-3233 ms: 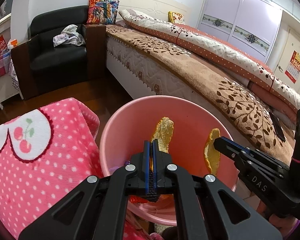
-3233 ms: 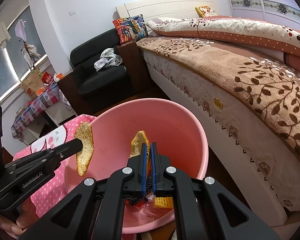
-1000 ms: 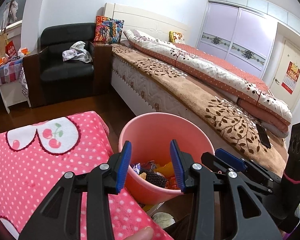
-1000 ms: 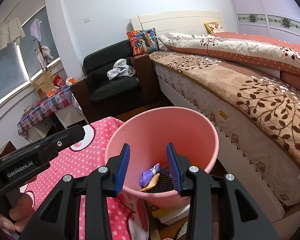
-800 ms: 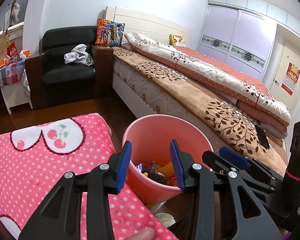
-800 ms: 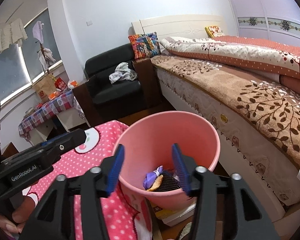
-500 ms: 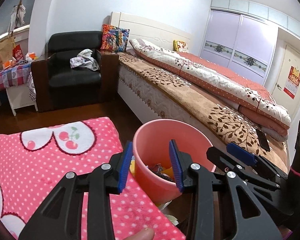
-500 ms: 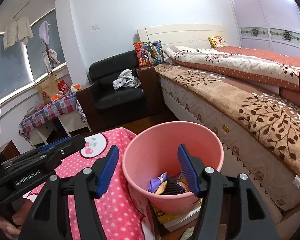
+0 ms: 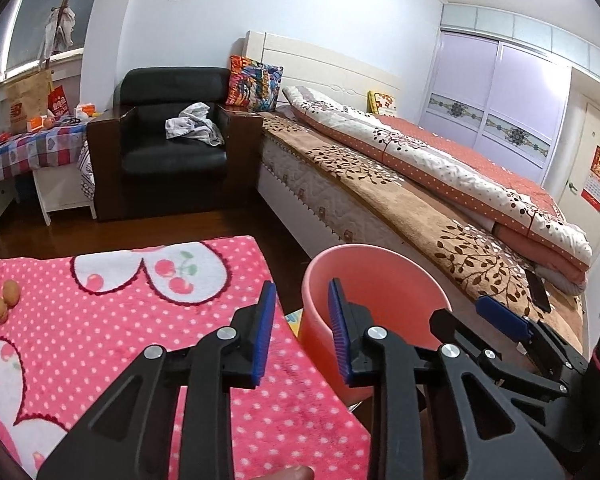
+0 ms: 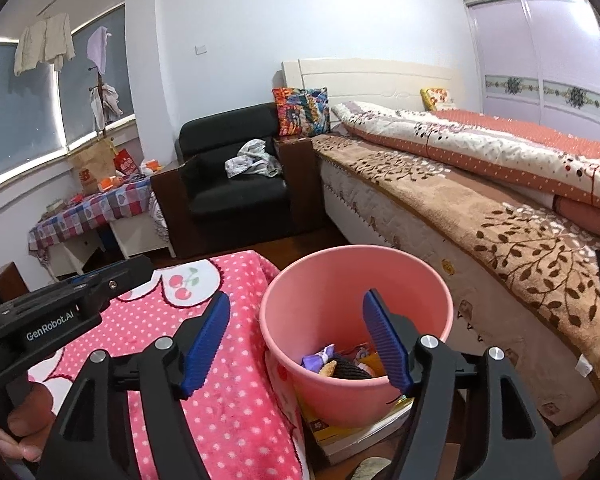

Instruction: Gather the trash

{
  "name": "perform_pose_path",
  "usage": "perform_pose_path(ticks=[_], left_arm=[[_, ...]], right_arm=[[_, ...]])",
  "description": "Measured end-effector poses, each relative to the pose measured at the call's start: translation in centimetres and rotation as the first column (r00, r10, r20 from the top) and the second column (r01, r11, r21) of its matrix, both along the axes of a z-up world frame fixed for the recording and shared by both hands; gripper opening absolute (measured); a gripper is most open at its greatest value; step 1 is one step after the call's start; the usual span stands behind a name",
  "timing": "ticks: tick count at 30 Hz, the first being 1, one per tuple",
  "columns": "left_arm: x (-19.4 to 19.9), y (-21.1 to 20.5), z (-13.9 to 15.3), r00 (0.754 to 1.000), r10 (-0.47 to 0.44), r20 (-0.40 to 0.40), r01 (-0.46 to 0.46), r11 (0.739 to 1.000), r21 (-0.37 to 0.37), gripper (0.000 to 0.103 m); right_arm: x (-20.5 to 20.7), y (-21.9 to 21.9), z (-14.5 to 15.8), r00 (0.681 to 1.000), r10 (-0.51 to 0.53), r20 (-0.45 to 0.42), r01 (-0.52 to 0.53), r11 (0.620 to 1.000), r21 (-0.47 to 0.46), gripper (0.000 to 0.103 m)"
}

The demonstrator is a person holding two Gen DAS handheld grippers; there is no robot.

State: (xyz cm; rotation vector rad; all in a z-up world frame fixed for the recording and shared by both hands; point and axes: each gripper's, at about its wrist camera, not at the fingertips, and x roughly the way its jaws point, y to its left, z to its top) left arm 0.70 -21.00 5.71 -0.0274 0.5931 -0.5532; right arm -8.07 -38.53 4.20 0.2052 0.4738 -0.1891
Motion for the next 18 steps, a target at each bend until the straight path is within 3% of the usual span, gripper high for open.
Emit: perform_pose_path(ticks=[4, 6, 18], left_arm=[[-0.2, 0.5, -0.2, 1.000, 0.009, 0.003, -0.009, 1.000, 0.004, 0.027], [-0.2, 0.7, -0.3, 1.000, 0.013, 0.002, -0.013, 1.000, 0.006, 0.027], [-0.1, 1.8, -1.5, 0.998, 0.057, 0.000, -0.057, 0.997, 0.043, 0.027]], right_arm=[[-0.4, 1.2, -0.2, 0.998, -0.062, 0.000, 0.062, 0.997, -0.043, 0.072], [-0.5, 1.5, -0.2, 0.996, -0.085, -0.010, 0.085, 0.995, -0.047, 0.079], [-0.3, 2.1, -1.4, 0.999, -0.036, -0.032, 0.037, 0.999, 0.016, 0.079]])
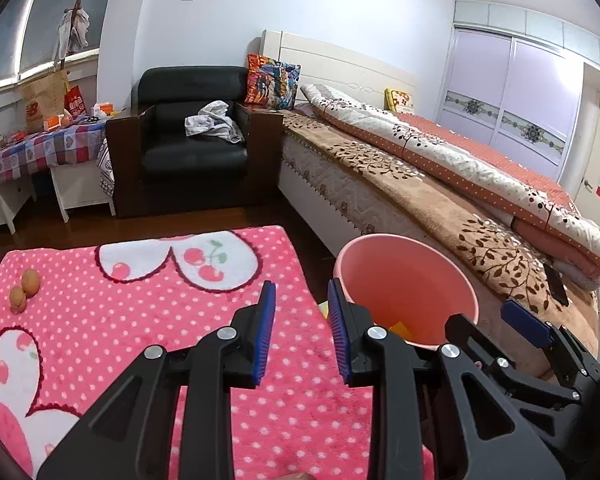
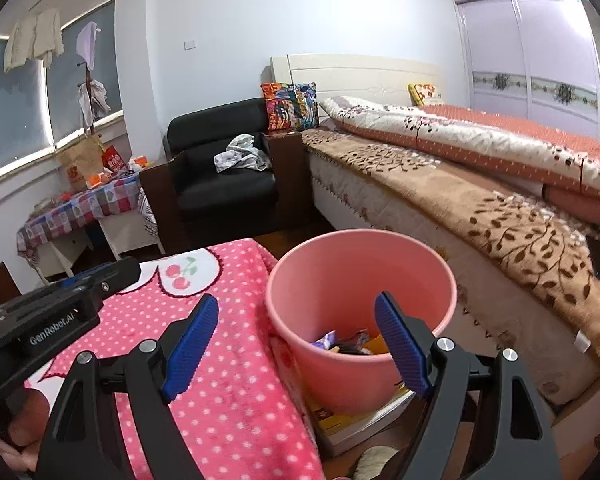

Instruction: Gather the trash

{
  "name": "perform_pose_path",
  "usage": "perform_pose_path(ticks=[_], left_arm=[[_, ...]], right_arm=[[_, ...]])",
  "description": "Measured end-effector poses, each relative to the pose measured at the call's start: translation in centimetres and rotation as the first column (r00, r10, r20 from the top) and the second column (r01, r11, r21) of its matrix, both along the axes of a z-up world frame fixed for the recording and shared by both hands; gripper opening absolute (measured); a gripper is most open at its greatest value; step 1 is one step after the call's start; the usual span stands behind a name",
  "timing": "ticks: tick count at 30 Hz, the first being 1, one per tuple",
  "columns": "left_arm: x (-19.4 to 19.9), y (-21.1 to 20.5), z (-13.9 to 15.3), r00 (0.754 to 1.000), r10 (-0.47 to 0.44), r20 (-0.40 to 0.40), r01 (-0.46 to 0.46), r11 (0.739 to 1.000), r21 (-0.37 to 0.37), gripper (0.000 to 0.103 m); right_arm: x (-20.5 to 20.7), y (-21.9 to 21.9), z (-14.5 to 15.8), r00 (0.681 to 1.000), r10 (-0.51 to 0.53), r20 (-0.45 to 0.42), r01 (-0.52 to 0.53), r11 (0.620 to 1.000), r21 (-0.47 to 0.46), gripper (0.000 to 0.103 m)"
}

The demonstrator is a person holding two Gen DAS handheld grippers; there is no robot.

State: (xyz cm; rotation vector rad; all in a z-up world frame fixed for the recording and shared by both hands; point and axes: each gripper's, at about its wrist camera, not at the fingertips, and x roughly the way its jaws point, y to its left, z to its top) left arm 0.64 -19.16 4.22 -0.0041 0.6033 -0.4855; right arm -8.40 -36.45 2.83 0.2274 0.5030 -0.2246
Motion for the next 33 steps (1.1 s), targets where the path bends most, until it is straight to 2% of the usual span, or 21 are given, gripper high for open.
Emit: perform_pose_path(ticks=[8, 13, 33], left_arm=[[0.7, 0.2, -0.9, 1.000, 0.016, -0.020, -0.016, 1.000, 0.017, 0.027], [0.9, 0.0, -1.1, 1.000, 0.017, -0.021, -0.017, 1.000, 0.023, 0.027], [0.7, 0.0, -1.2, 1.000, 0.019, -0.015, -0.019, 0.999, 0.032, 0.027]], right_arm=[[0.1, 0.1, -0.5, 1.000, 0.007, 0.001, -0.007, 1.000, 0.020, 0.079], [0.7, -0.3, -1.3, 0.999, 0.017, -0.036, -0.015, 0.999, 0.048, 0.076], [0.5, 0.4, -1.0, 1.000, 0.019, -0.021, -0.019, 1.000, 0.007, 0.075]])
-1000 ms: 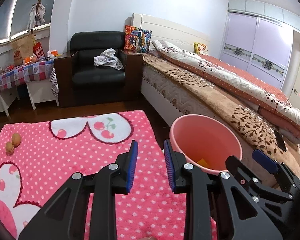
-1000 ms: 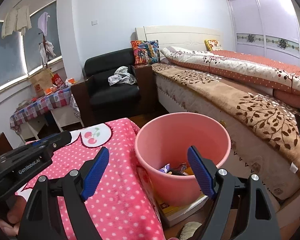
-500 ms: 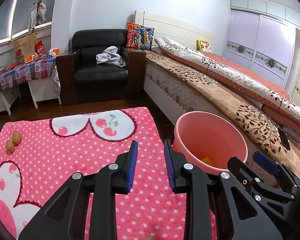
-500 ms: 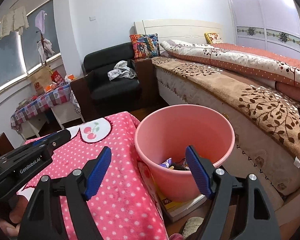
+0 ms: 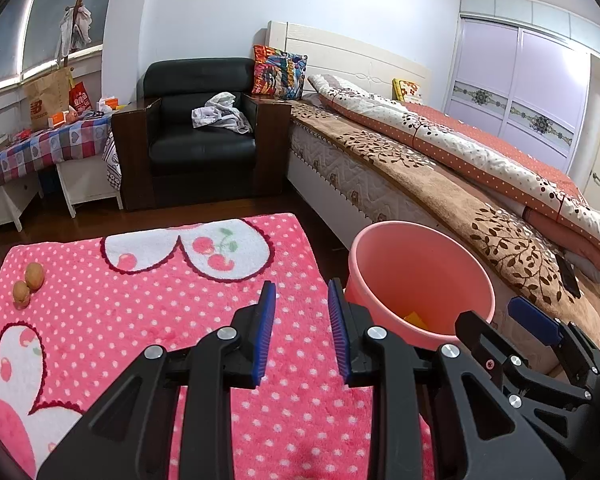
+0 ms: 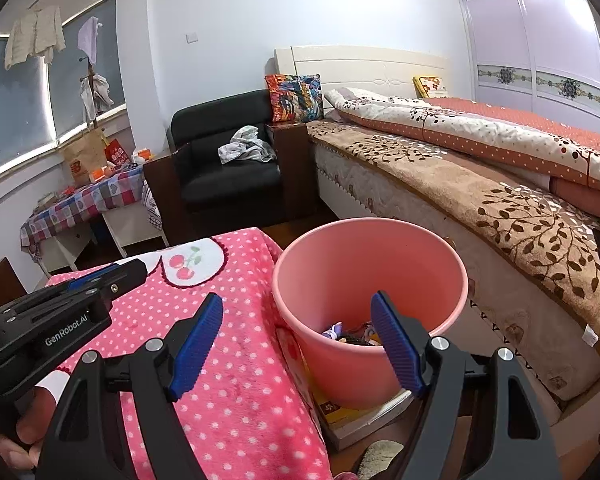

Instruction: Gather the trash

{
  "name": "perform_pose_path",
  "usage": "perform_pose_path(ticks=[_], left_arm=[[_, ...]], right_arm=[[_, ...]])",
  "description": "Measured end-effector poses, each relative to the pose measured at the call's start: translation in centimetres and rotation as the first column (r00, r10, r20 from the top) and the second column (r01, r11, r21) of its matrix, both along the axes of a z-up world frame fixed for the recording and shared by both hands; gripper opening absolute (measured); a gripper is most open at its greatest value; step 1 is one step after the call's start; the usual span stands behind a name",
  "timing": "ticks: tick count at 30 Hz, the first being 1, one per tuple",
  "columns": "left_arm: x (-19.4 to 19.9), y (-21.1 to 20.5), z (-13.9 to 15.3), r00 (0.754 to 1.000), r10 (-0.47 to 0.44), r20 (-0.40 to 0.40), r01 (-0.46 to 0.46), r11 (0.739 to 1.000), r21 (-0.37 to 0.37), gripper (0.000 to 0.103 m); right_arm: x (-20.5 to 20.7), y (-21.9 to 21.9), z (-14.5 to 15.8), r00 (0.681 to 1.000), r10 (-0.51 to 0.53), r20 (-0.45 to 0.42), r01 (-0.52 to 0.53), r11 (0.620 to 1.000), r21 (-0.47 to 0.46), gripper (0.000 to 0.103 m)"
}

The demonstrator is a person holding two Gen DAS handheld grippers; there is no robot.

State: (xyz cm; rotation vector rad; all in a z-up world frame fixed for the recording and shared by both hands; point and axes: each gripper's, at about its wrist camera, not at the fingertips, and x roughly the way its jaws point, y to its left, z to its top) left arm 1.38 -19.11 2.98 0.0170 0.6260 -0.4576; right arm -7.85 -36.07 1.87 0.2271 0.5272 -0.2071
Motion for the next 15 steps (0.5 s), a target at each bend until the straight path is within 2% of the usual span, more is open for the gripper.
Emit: perform_pose_path(ticks=[15], left_arm=[[-0.04, 0.00, 0.00, 1.000, -0.004, -0.002, 0.004, 1.000, 0.002, 0.027]], right_arm=[[-0.10, 0.31, 0.57, 1.000, 0.004, 0.004, -0.004, 1.000, -0.003, 0.075]])
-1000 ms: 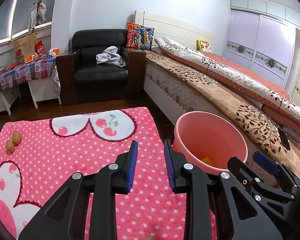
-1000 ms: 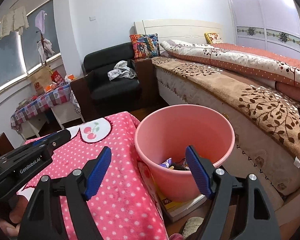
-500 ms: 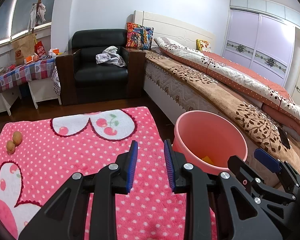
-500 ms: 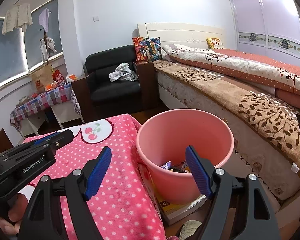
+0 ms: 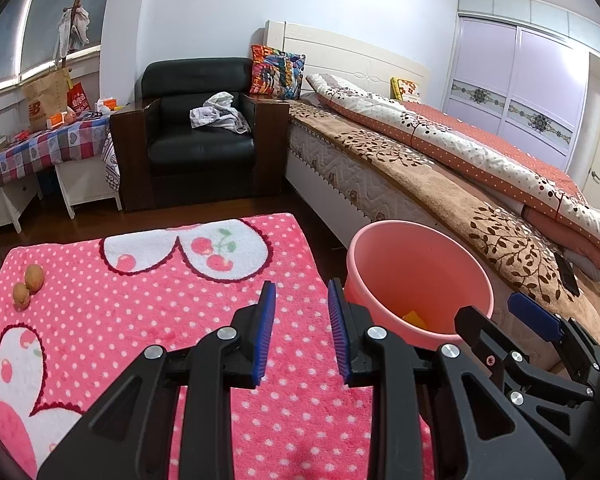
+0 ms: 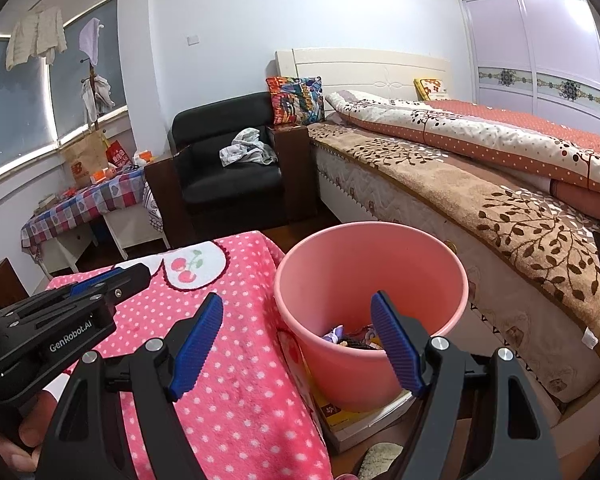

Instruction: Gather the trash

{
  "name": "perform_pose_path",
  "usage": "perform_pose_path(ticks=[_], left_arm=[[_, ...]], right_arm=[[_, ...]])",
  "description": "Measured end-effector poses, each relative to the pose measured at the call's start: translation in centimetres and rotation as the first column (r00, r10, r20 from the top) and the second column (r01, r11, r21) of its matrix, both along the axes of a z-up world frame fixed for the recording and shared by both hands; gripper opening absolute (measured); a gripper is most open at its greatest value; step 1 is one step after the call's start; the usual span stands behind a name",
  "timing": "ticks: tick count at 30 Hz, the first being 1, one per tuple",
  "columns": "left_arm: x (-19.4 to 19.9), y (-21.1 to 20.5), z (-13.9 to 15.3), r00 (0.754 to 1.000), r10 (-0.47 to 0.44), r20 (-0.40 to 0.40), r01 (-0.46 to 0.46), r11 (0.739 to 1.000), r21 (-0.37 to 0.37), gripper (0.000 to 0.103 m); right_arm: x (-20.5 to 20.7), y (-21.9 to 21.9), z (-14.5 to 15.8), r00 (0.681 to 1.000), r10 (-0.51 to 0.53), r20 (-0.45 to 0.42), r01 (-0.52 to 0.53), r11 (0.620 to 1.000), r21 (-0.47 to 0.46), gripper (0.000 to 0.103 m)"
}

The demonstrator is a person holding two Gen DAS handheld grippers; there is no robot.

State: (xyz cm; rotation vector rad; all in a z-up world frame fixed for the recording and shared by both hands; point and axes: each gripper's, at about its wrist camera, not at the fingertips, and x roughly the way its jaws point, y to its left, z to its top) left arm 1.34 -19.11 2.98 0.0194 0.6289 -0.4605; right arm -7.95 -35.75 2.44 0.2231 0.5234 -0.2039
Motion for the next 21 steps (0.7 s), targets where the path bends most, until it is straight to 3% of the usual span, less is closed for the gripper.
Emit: perform_pose_path(ticks=[21], left_arm=[[-0.05, -0.01, -0.01, 1.000, -0.007, -0.002, 0.007, 1.000, 0.001, 0.027]], right_arm=[[0.13, 0.35, 0.15, 1.000, 0.006, 0.001, -0.006, 1.000, 0.002, 0.075]])
